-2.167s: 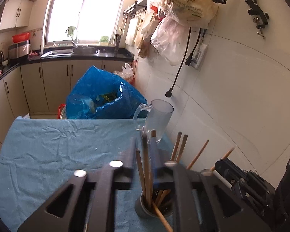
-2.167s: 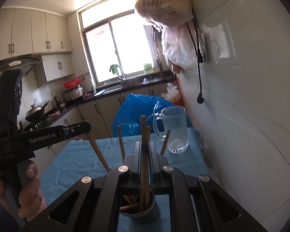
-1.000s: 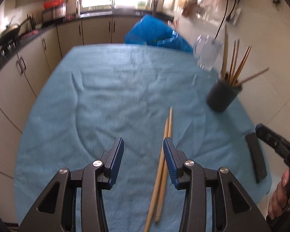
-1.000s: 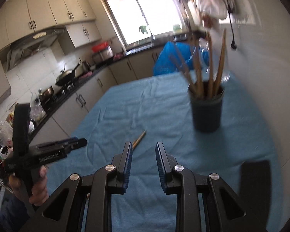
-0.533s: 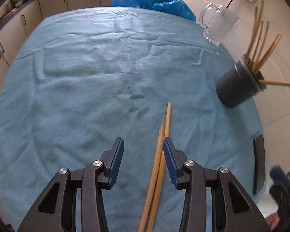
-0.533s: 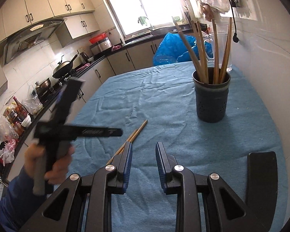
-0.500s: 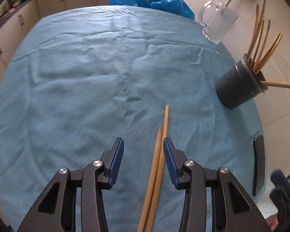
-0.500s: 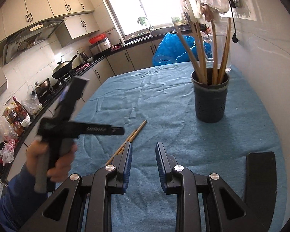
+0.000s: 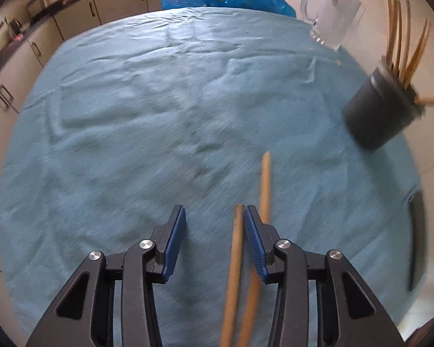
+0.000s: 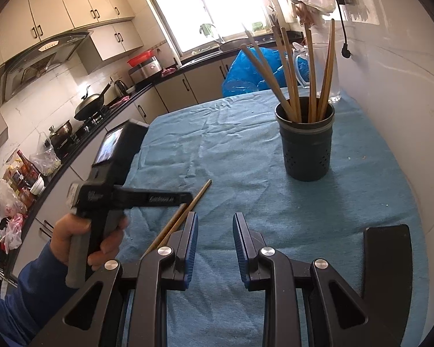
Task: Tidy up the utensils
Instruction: 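Grasp a wooden chopstick with the left tool while the right tool grasps another, then hold both chopsticks upright and carry them toward the black cup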
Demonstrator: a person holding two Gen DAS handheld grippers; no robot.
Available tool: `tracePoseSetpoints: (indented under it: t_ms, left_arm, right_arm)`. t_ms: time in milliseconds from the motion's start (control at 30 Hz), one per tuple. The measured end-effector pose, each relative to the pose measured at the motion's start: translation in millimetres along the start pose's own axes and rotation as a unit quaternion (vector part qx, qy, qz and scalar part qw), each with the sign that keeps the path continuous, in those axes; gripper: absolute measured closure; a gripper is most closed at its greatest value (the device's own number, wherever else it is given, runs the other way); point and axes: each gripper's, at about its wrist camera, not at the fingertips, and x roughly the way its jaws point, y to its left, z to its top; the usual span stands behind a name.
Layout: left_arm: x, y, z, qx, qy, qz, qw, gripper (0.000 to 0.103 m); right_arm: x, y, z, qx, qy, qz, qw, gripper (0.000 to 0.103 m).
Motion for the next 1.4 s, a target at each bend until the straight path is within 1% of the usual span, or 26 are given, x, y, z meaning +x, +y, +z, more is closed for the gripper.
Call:
tracePoseSetpoints:
  t_ms: [67, 100, 233, 267, 300, 400, 467, 567, 667, 733, 767, 800, 833, 900, 933, 967, 1000, 1033, 1067, 1133, 1200, 1267, 1300, 1400]
  left_arm:
    - [-5.3, 6.7, -12.1, 0.005, -0.007, 0.024, 0.9997, 0.062]
    - [-8.5, 11.8, -17.6, 0.002, -0.008, 0.027, 0.9996, 0.062]
    - [-21.5, 41.7, -41.7, -0.034, -0.011, 0.024, 0.9991, 0.063]
    - [-24.1, 47.7, -46.2, -0.042, -0.013, 0.019, 0.9988, 0.065]
    - [-27.6, 53.4, -50.8, -0.050, -0.014, 0.009, 0.9986, 0.067]
    - [-31.8, 63.3, -56.2, -0.073, -0.013, -0.013, 0.9972, 0.067]
    - [-30.3, 62.4, -57.5, -0.084, -0.009, -0.022, 0.9962, 0.067]
    - [-31.6, 60.9, -62.8, -0.086, -0.010, -0.030, 0.9958, 0.067]
    - [-32.8, 57.1, -66.3, -0.081, -0.017, -0.019, 0.9964, 0.067]
    - [-31.2, 55.3, -64.4, -0.082, -0.016, -0.014, 0.9964, 0.067]
    - [-30.0, 54.9, -62.8, -0.086, -0.016, -0.010, 0.9961, 0.072]
    - [-29.1, 54.4, -61.4, -0.087, -0.016, -0.002, 0.9961, 0.077]
    - [-28.3, 55.3, -60.2, -0.087, -0.016, 0.002, 0.9961, 0.079]
    - [-25.8, 55.8, -56.5, -0.091, -0.015, 0.004, 0.9957, 0.085]
    - [-25.0, 56.4, -55.4, -0.091, -0.015, 0.005, 0.9957, 0.087]
    - [-23.7, 56.9, -53.2, -0.093, -0.014, 0.007, 0.9956, 0.090]
    - [-22.7, 57.5, -50.8, -0.096, -0.012, 0.008, 0.9953, 0.094]
    - [-22.7, 58.2, -50.3, -0.097, -0.011, 0.006, 0.9952, 0.094]
    - [-22.2, 58.9, -49.0, -0.097, -0.011, 0.004, 0.9952, 0.095]
    - [-21.9, 60.7, -47.2, -0.101, -0.013, -0.003, 0.9948, 0.095]
    - [-26.5, 62.1, -48.2, -0.102, -0.021, -0.023, 0.9942, 0.096]
    - [-38.4, 62.5, -48.9, -0.103, -0.043, -0.029, 0.9934, 0.097]
    - [-46.3, 62.2, -48.7, -0.102, -0.057, -0.032, 0.9927, 0.097]
    - [-73.4, 60.5, -47.4, -0.099, -0.099, -0.036, 0.9895, 0.097]
  right_arm:
    - [1.7, 3.6, 0.8, -0.008, 0.002, -0.001, 1.000, 0.076]
    - [3.0, 5.8, 1.4, -0.013, 0.002, -0.002, 1.000, 0.076]
    - [17.0, 12.2, 8.7, -0.017, 0.017, -0.001, 1.000, 0.076]
    - [22.5, 13.7, 11.2, -0.017, 0.025, 0.002, 1.000, 0.076]
    - [32.0, 16.2, 14.6, -0.015, 0.037, 0.007, 0.999, 0.076]
    - [61.4, 18.8, 23.8, -0.001, 0.071, 0.017, 0.997, 0.076]
    - [85.5, 19.1, 29.2, 0.014, 0.100, 0.017, 0.995, 0.076]
    - [125.0, 16.6, 37.3, 0.041, 0.143, 0.020, 0.989, 0.076]
    - [154.1, 20.5, 41.0, 0.040, 0.171, 0.008, 0.984, 0.076]
    - [166.9, 23.4, 43.0, 0.035, 0.179, -0.014, 0.983, 0.076]
    - [175.6, 25.8, 43.1, 0.026, 0.191, -0.031, 0.981, 0.076]
    - [181.3, 26.3, 42.6, 0.026, 0.198, -0.039, 0.979, 0.076]
    - [185.4, 25.5, 43.0, 0.027, 0.201, -0.039, 0.978, 0.076]
    - [189.4, 33.8, 45.5, 0.000, 0.199, -0.057, 0.978, 0.076]
    - [191.6, 37.4, 46.4, -0.010, 0.201, -0.065, 0.977, 0.077]
    - [194.0, 41.4, 47.0, -0.018, 0.202, -0.075, 0.976, 0.080]
    - [196.4, 43.5, 47.5, -0.030, 0.205, -0.083, 0.975, 0.089]
    - [199.3, 48.5, 48.0, -0.049, 0.208, -0.094, 0.972, 0.092]
    - [201.1, 48.7, 49.8, -0.050, 0.211, -0.095, 0.972, 0.093]
    - [200.4, 44.3, 51.7, -0.036, 0.217, -0.081, 0.972, 0.097]
    - [196.3, 39.3, 51.8, -0.012, 0.212, -0.058, 0.975, 0.097]
    - [180.0, 34.9, 53.9, 0.010, 0.190, -0.024, 0.981, 0.097]
    - [173.1, 35.8, 55.1, 0.013, 0.179, -0.017, 0.984, 0.097]
    - [136.0, 39.2, 62.2, 0.010, 0.123, 0.007, 0.992, 0.097]
